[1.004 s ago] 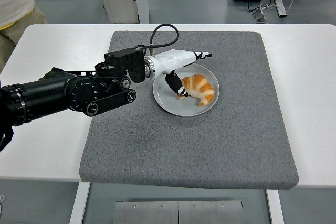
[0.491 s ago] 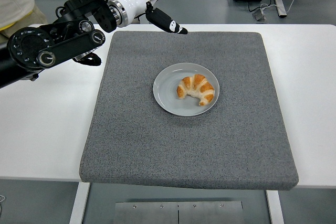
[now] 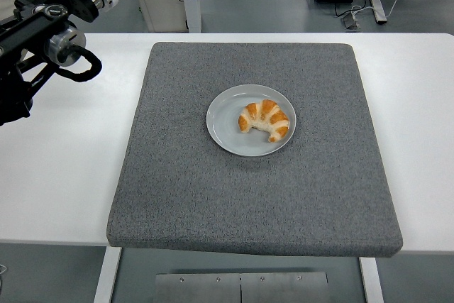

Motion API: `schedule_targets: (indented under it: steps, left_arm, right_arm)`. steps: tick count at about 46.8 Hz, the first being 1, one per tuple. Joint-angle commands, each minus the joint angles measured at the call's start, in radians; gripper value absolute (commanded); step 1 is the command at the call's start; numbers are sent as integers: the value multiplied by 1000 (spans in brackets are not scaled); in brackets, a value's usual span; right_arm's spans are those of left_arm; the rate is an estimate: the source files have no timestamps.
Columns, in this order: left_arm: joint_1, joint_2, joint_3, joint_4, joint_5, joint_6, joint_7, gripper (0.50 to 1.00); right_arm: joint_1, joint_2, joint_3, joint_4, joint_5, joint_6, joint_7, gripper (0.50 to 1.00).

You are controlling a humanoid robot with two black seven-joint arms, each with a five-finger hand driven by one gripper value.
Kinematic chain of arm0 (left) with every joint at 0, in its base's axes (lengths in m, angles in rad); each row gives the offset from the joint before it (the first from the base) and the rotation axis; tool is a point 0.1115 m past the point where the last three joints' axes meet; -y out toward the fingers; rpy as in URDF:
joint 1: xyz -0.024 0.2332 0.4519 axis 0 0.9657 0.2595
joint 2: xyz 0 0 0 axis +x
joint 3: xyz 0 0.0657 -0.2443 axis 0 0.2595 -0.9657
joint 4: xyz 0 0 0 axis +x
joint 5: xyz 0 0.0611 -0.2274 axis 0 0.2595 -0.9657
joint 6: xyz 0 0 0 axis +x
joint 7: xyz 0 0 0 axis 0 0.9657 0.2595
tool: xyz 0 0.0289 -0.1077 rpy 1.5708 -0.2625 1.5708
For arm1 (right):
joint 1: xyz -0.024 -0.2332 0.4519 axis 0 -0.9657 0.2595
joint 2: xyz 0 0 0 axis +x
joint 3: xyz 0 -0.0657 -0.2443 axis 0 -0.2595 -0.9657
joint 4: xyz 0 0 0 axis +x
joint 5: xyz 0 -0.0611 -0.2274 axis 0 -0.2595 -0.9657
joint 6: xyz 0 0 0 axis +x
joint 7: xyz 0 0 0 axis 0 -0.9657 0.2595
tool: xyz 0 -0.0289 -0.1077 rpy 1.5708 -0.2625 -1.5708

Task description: Place the bread on the plate

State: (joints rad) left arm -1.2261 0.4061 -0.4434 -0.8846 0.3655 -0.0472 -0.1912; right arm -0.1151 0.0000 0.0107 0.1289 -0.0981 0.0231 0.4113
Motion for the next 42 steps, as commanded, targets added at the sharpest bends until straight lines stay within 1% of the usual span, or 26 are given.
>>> schedule_targets:
  steps: [1,3,8,13,18,21,24,30,42]
  left_arm:
    - [2,-15,-17,59,-69,-52,1,971]
    - [5,-29,-23,93,-100,-71,1,971]
    - [8,-50,-28,145,-129,-92,-4,971]
    - [33,-76,-67,214,-166,-115,-1,971]
    - [37,-136,-113,321,-203,-167,2,971]
    - [37,-170,-129,395,-215,-187,2,971]
    - [37,-196,-143,446,-227,-203,2,971]
    - [43,-217,-173,490,-264,-237,2,971]
    - [82,-253,-176,575,-335,-241,6,971]
  right_arm:
    - [0,0,0,0,0,0,0,1000]
    - [0,0,0,0,0,0,0,1000]
    - [0,0,0,0,0,0,0,1000]
    - [0,0,0,0,0,1,0,1000]
    - [0,0,0,0,0,0,0,1000]
    - [0,0,0,0,0,0,0,1000]
    - [0,0,0,0,0,0,0,1000]
    - [0,0,0,0,0,1,0,1000]
    - [2,0,0,0,0,0,0,1000]
